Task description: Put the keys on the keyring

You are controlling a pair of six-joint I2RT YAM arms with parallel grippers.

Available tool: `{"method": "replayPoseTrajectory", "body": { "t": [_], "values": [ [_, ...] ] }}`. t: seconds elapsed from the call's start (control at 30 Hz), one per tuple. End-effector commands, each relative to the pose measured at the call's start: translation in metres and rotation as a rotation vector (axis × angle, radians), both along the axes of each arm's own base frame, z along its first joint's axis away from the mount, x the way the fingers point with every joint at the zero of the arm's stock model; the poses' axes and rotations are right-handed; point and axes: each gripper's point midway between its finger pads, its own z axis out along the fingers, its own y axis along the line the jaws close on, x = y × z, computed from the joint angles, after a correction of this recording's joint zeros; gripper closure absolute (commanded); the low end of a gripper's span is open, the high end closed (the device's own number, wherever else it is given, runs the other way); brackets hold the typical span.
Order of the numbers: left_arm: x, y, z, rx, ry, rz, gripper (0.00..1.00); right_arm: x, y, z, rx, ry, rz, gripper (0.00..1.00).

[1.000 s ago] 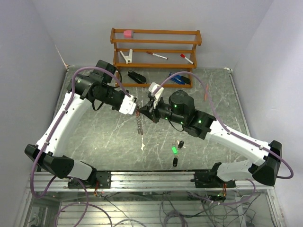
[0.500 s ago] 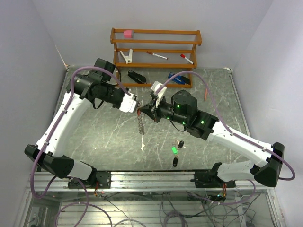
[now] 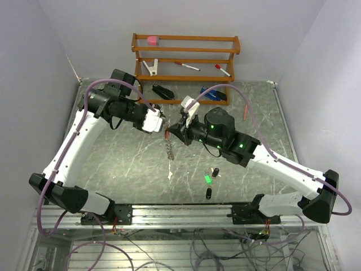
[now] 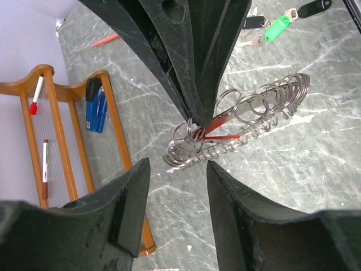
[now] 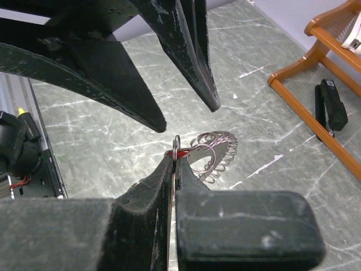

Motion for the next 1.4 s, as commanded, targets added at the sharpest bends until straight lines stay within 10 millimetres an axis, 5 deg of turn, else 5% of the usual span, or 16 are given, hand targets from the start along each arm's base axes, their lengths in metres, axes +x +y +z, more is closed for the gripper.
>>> {"method": "replayPoseTrajectory", "body": {
  "t": [0.0, 0.3, 0.57, 0.9, 1.37],
  "values": [
    [-0.004, 0.002, 0.014, -0.042, -0.008, 0.014, 0.43, 0.005, -0.008, 0.026, 0.063, -0.034, -0.045, 1.00],
    [-0.014, -0.005, -0.002, -0.076, 0.085, -0.013, 0.45, 0.008, -0.006, 0.027, 0.071, -0.030, -0.046, 1.00],
    [0.004, -0.013, 0.005, -0.112, 0.061, 0.020, 0.48, 0.006, -0.001, 0.030, 0.094, -0.023, -0.029, 1.00],
    [-0.004, -0.012, 0.002, -0.109, 0.073, -0.005, 0.82, 0.007, 0.000, 0.036, 0.131, -0.032, -0.035, 1.00],
    [-0.004, -0.011, 0.006, -0.109, 0.068, -0.001, 0.93, 0.015, -0.003, 0.044, 0.213, -0.032, -0.098, 1.00]
  ]
}}
